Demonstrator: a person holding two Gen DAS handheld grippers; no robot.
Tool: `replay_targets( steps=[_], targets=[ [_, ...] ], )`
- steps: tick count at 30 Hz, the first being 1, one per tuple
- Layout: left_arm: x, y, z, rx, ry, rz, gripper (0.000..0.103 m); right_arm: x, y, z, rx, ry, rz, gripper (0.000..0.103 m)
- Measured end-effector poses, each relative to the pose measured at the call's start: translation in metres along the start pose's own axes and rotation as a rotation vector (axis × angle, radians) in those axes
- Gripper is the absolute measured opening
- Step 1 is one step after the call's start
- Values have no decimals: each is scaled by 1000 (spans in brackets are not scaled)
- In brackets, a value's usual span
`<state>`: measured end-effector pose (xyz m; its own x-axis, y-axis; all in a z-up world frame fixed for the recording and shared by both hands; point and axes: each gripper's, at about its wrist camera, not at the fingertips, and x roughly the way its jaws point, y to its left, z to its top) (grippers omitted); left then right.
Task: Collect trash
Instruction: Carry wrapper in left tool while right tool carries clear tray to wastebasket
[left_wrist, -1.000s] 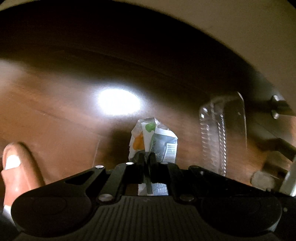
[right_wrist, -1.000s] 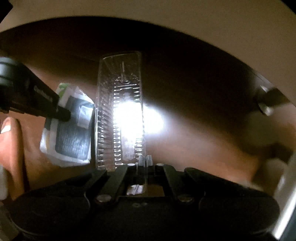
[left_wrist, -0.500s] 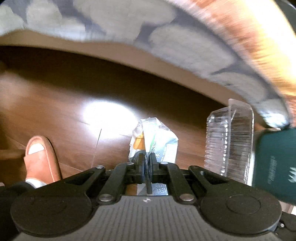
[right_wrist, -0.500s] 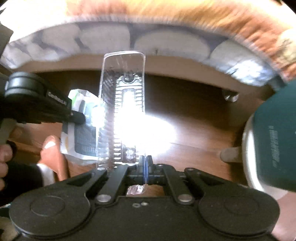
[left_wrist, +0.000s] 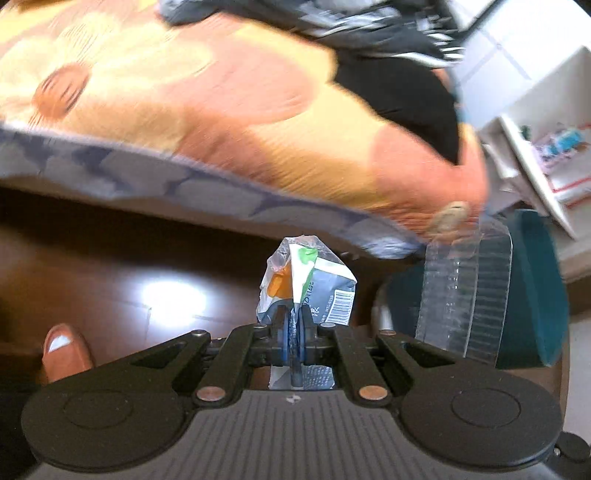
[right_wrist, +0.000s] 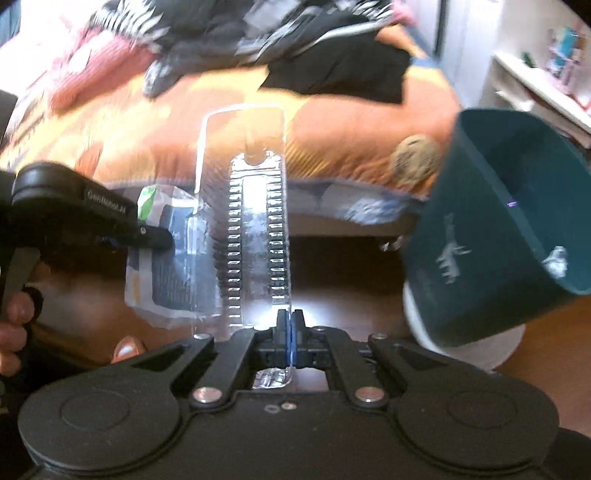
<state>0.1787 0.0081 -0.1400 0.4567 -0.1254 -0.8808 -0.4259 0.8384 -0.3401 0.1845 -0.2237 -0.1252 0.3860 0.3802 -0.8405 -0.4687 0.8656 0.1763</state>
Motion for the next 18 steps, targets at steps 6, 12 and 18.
replay_targets(
  steps=[6, 12, 18],
  targets=[
    [-31, -66, 8, 108, -48, -83, 5, -39, -43, 14, 56, -85, -24, 1],
    [-45, -135, 27, 216, -73, -154, 5, -65, -98, 28, 112, -141, -100, 1],
    [-43, -209, 42, 342, -92, -204, 5, -73, -146, 35, 191, -156, -143, 1]
  ],
)
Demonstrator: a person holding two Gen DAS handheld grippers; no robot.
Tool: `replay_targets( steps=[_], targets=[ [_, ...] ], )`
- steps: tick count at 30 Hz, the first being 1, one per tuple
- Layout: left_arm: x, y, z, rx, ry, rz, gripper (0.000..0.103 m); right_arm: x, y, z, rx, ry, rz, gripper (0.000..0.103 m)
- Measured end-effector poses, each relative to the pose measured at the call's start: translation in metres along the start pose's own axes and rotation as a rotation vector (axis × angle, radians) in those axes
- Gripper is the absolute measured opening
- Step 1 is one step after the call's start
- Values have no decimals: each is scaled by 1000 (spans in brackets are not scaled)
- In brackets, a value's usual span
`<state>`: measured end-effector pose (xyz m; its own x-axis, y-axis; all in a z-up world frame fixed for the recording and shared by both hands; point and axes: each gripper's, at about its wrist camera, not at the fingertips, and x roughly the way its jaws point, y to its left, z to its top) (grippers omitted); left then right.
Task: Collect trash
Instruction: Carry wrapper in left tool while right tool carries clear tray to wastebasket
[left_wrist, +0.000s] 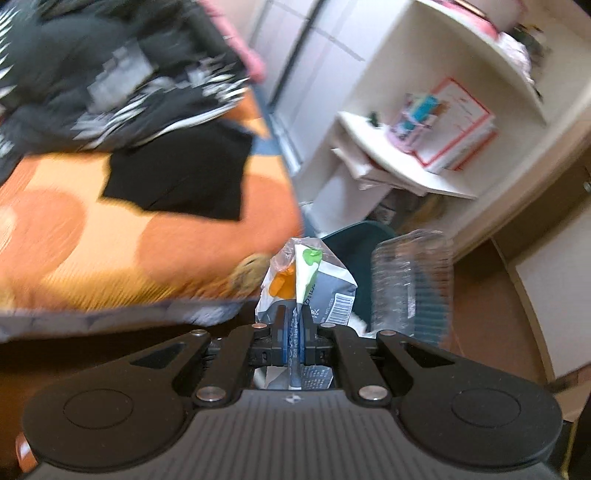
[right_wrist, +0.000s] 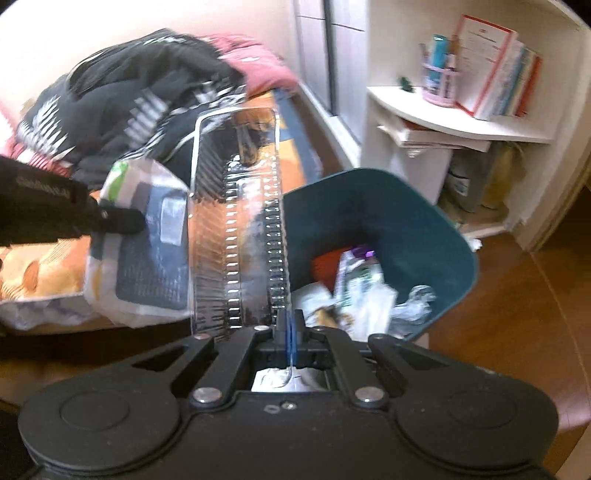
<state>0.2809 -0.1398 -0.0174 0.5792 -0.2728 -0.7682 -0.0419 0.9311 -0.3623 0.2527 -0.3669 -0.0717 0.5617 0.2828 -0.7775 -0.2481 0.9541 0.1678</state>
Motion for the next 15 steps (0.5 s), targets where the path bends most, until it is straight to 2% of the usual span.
replay_targets(
  steps=[7, 15],
  targets=[
    [37, -58, 24, 93, 34, -45, 5, 13, -36, 16, 51, 2, -57, 1],
    [97, -84, 24, 172, 120, -29, 5, 51, -66, 25, 107, 61, -107, 1]
  ],
)
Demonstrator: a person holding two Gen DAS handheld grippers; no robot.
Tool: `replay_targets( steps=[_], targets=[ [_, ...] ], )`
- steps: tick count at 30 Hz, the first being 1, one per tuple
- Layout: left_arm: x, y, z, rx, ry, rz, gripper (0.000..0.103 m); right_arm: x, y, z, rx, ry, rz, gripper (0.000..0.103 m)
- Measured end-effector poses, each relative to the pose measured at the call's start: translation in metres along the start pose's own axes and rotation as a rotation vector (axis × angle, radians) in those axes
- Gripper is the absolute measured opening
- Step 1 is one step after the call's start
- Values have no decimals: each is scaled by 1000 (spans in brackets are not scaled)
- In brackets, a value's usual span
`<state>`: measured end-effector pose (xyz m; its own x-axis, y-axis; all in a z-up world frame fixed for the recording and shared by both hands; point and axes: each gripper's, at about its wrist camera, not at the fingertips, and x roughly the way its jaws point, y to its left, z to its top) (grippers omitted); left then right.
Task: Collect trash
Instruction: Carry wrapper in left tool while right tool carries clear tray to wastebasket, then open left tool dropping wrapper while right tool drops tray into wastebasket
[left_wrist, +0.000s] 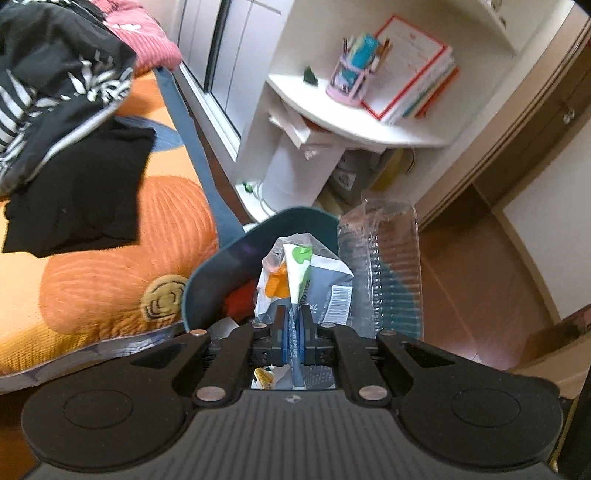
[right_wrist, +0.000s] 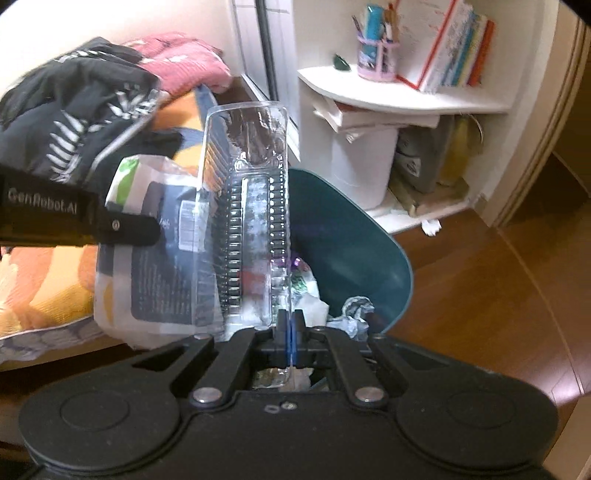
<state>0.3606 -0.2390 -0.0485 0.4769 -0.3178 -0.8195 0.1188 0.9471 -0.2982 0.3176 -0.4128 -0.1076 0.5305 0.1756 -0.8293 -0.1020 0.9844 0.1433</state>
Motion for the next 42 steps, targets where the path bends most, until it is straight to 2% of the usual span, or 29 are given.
replay_targets(
  steps=[7, 9, 11, 15, 19, 22, 23, 24, 26, 32, 36, 40, 42],
  targets=[
    [56, 2, -2, 15, 107, 32, 5, 42, -10, -4, 60, 87, -35, 1],
    [69, 3, -6, 16, 139, 35, 5, 50, -12, -8, 68, 107, -46, 5],
    [80, 4, -10, 18, 161, 44, 5, 54, -13, -12, 76, 117, -49, 12],
    [94, 5, -17, 15, 199, 40, 5, 50, -13, -17, 75, 101, -28, 13],
    [93, 6, -20, 0, 216, 29, 10, 37, -12, -19, 75, 63, -22, 21],
    [85, 6, -23, 0, 199, 16, 19, 25, -12, -22, 82, 31, -6, 24],
    [81, 5, -23, -1, 193, 12, 31, 21, -12, -22, 88, 23, -2, 24],
    [78, 5, -24, -4, 186, 13, 48, 17, -13, -22, 92, 12, 2, 24],
    [67, 5, -26, -6, 154, 22, 66, 8, -13, -24, 92, -10, 3, 25],
    [31, 0, -29, 9, 92, 11, 66, -28, -12, -29, 101, -89, 31, 28],
    [-2, -5, -34, 53, 38, 1, 66, -57, -11, -36, 109, -148, 72, 31],
    [-39, -10, -44, 108, -37, 12, 66, -87, -6, -46, 98, -215, 105, 39],
    [-55, -14, -49, 138, -68, 14, 66, -100, -3, -50, 86, -243, 116, 39]
  ],
)
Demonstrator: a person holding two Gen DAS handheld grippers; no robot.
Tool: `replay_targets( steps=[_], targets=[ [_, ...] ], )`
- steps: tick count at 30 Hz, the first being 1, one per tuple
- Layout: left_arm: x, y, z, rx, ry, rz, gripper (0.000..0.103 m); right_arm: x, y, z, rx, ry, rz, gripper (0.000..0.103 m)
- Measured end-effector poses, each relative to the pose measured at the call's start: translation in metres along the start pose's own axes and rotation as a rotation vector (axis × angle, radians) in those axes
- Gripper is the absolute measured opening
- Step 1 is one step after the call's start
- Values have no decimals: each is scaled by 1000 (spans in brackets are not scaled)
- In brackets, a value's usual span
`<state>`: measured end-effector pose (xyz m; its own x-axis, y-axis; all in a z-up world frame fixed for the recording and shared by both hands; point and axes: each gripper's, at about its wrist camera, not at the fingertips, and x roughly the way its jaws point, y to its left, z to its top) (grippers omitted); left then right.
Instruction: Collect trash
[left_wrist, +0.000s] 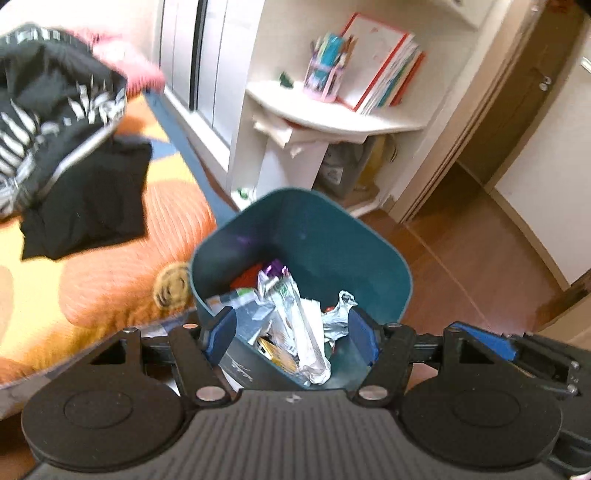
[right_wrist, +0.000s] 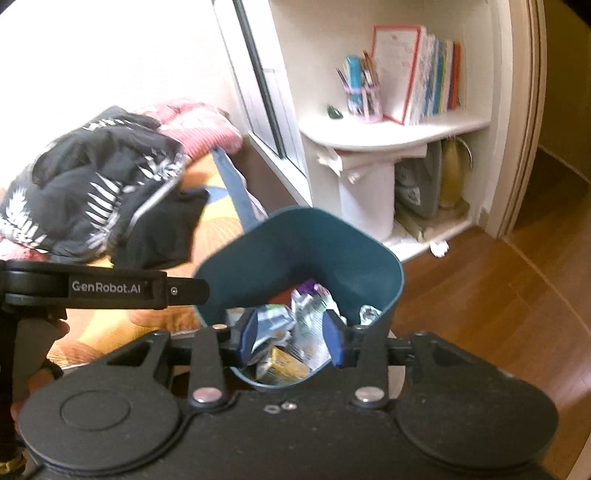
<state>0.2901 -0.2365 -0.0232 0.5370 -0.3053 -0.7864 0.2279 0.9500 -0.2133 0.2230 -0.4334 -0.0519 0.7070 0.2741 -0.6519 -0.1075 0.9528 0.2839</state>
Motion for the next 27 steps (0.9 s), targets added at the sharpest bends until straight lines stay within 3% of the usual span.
replay_targets(
  steps=[10, 12, 16, 18, 27],
  targets=[
    [-76, -12, -24, 60, -128, -34, 67, -64, 11, -9, -5, -131, 37, 45],
    [-89, -13, -30, 66, -153, -38, 75, -74, 11, -11, -3, -153, 38, 46],
    [-112, -14, -41, 77, -208, -45, 76, -91, 13, -18, -4, -208, 34, 50],
    [-121, -14, -46, 86, -233, -36, 85, -98, 15, -22, -6, -235, 41, 51],
    [-141, -11, -68, 73, -284, -65, 89, -116, 26, -45, -12, -291, 32, 52]
  ],
)
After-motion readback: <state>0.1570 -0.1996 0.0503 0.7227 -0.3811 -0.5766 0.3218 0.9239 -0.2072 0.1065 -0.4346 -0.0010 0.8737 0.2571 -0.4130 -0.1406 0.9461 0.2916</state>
